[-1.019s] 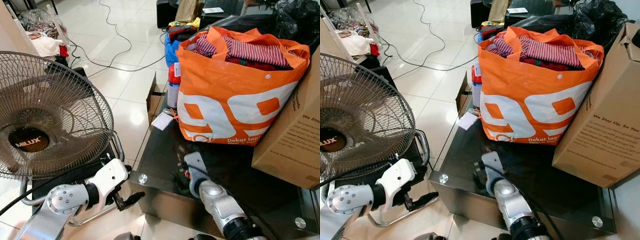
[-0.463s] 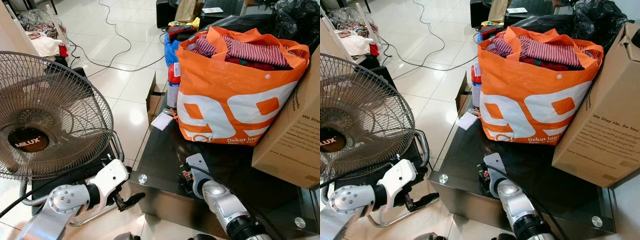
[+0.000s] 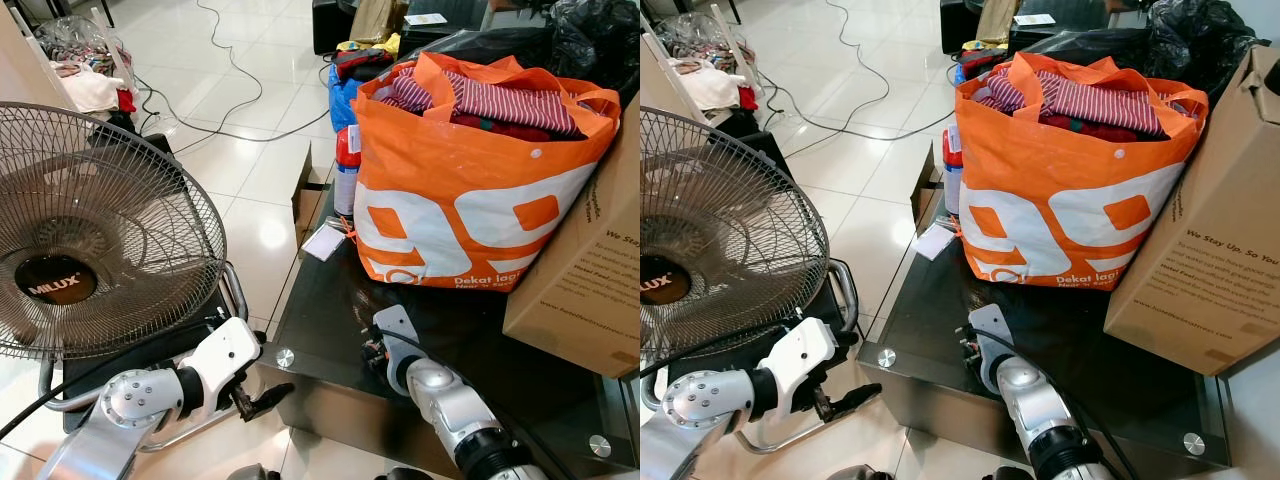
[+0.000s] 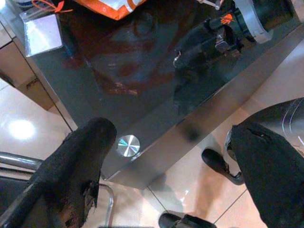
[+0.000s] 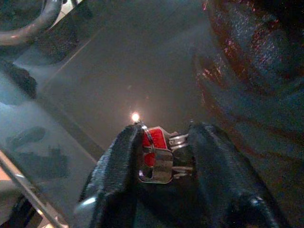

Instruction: Hang keys on a hook

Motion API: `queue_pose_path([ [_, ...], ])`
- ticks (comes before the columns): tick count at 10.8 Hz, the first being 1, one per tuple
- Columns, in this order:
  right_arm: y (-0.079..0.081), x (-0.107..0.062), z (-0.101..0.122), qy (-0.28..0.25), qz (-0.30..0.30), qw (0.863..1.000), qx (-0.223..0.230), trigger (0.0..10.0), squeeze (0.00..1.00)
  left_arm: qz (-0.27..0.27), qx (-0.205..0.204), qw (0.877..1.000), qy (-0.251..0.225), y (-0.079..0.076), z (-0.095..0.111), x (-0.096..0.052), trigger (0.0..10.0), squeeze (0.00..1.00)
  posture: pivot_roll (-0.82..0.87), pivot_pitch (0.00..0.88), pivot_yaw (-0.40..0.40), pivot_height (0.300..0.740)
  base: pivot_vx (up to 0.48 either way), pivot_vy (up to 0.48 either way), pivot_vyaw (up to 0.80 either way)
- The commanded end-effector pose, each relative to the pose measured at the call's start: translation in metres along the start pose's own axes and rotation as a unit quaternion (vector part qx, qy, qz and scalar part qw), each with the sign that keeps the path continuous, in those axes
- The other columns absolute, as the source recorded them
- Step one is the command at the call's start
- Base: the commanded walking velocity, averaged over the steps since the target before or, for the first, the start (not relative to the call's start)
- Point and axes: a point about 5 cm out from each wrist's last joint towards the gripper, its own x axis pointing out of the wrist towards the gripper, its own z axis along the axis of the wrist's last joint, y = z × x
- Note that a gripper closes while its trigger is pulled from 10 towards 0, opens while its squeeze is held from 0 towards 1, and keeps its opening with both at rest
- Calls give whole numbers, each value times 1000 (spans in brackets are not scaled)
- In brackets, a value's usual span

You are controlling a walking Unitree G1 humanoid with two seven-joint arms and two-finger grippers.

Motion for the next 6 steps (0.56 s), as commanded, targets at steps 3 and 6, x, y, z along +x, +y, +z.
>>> queue_pose_path([
  [3, -4, 2, 1, 6, -12, 1000, -9, 0, 0, 9, 8, 1000, -4, 0, 4, 0, 10000, 204, -64, 53, 27, 740, 0, 0, 0],
  [6, -6, 2, 3, 3, -26, 1000, -8, 0, 0, 11, 8, 1000, -5, 0, 6, 1, 10000, 200, -64, 52, 27, 740, 0, 0, 0],
])
